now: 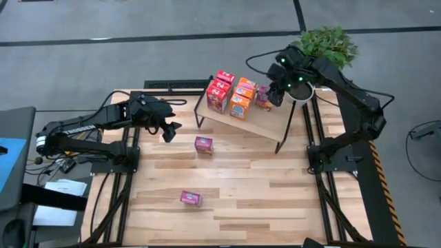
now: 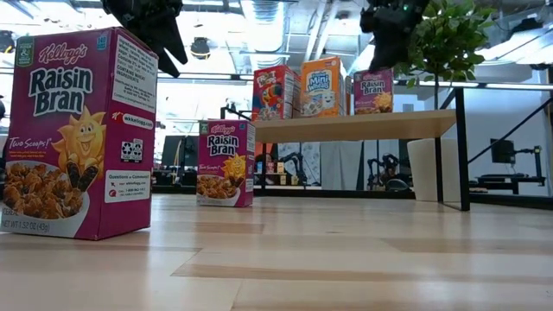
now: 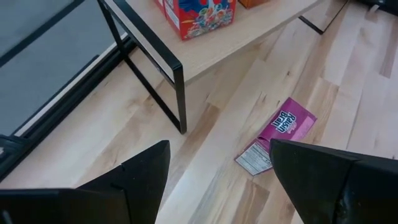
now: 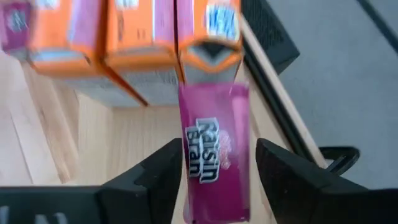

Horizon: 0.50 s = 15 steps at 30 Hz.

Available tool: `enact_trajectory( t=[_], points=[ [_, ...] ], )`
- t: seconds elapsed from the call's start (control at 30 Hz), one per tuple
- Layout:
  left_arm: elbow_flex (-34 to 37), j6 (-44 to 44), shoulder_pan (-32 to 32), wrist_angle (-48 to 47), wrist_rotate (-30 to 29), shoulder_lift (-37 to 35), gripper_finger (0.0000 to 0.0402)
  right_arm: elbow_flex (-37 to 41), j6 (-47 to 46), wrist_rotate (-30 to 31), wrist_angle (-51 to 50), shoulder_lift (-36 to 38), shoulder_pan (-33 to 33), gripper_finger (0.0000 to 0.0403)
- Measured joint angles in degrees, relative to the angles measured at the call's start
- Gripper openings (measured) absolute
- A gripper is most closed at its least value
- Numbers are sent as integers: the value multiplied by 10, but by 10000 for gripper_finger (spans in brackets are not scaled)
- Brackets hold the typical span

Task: Stack cereal on shelf
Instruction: Put the bottom right purple cereal box on the shelf, then put the top purple cereal box on the shelf aligned with the other purple cereal box

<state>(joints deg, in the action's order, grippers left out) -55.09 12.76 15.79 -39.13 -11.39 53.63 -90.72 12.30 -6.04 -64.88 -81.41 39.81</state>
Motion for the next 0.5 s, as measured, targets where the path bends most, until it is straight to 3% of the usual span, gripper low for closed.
enact_trajectory(
  t=[0.3, 0.5],
  points=[
    [0, -9, 0, -6, 0, 0, 266, -135, -29, 5, -71, 0, -2, 226],
    [0, -10, 0, -6, 13, 0, 266, -233, -62, 0, -116, 6, -52, 224]
  ],
)
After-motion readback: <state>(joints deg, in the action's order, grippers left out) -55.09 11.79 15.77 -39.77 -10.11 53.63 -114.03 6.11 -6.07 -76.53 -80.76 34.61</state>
